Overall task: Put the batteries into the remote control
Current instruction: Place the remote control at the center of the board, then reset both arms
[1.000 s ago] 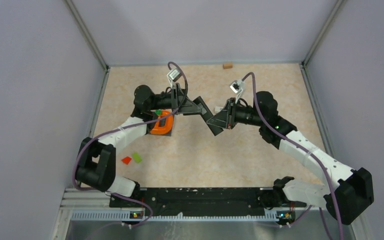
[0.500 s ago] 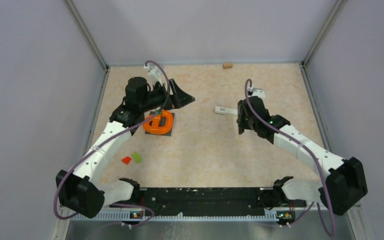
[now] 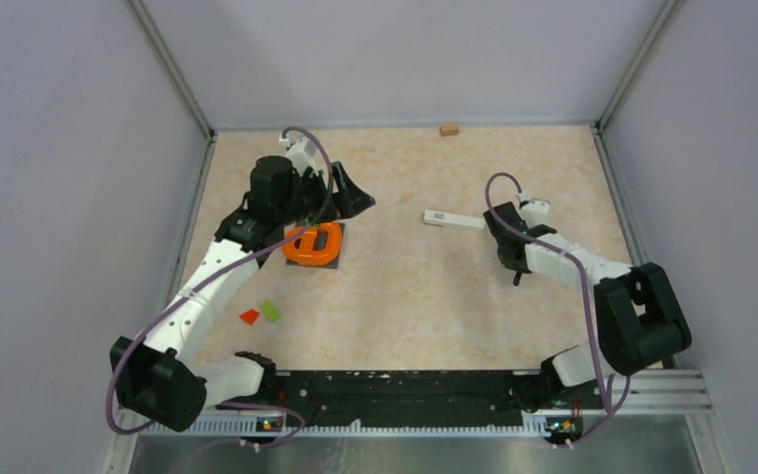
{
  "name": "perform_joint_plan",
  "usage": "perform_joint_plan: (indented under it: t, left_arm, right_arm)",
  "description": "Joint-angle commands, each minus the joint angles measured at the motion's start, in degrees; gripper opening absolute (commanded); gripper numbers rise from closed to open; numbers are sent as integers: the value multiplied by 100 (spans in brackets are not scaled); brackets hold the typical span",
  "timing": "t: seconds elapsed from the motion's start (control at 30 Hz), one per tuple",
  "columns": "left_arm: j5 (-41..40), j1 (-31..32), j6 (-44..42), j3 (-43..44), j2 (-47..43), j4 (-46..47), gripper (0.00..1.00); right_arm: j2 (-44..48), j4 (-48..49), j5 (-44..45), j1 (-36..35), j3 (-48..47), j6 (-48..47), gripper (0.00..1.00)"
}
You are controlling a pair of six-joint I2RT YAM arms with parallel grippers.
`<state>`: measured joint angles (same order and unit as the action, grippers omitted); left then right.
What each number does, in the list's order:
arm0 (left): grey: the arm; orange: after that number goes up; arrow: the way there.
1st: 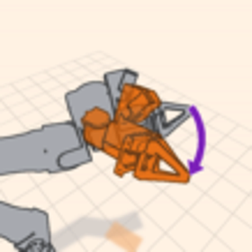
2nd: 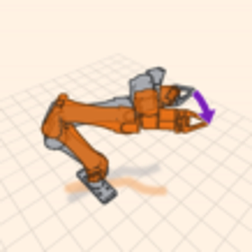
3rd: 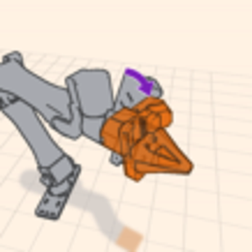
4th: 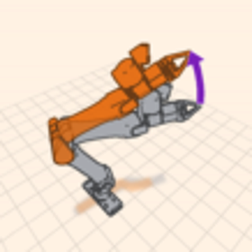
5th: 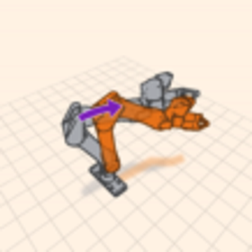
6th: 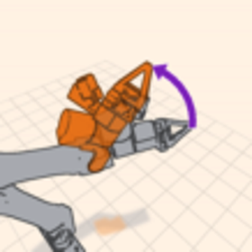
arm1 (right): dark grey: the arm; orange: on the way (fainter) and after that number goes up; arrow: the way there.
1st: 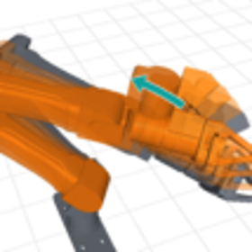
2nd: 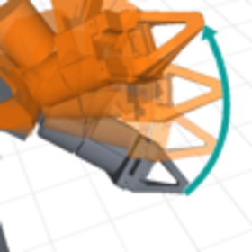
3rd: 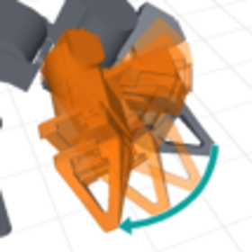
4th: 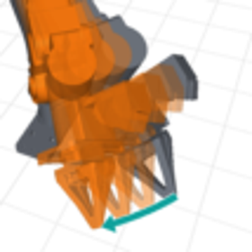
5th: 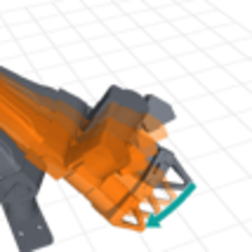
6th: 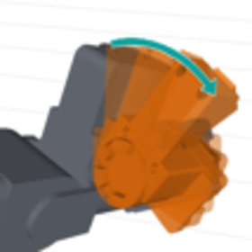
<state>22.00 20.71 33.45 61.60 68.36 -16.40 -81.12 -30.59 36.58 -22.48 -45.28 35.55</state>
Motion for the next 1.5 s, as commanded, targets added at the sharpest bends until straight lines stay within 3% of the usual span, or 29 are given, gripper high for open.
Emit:
perform_joint_plan:
  t: [0.0, 0.1, 0.2, 0.3, 0.57, 0.8, 0.97, 1.1, 1.23, 1.47]
  left_arm:
    - [-199, -57, -152, 51, -190, -65, 99]
    - [-206, -74, -170, 53, -213, -123, 99]
    - [-205, -89, -202, 66, -209, -173, 99]
    - [-246, -119, -276, 124, -209, -257, 99]
    - [-551, -141, -469, 410, -187, -607, 99]
    - [-1470, -137, -823, 618, -508, -1100, 99]
    - [-2329, -140, -1089, 646, -965, -1252, 99]
    - [-3048, -138, -1145, 503, -1458, -1116, 99]
    - [-3746, -140, -1130, 281, -2041, -858, 99]
    - [-4319, -137, -1306, 211, -2741, -768, 99]
  right_arm:
    - [-497, 409, 206, 51, -78, 113, 0]
    - [-790, 472, 99, 42, -133, 141, 1]
    - [-920, 575, -176, 51, -165, 71, 23]
    - [-853, 778, -555, 51, -144, -124, 37]
    - [-332, 576, -1021, 49, -385, -320, 52]
    - [1171, 120, -1041, 51, -478, -293, 61]
    - [2590, -571, -341, 51, -773, -187, 77]
    - [3659, -996, 335, 43, -1166, -222, 79]
    - [4512, -991, 577, 43, -1512, -433, 91]
    - [5241, -1235, 1188, 45, -1991, -614, 93]
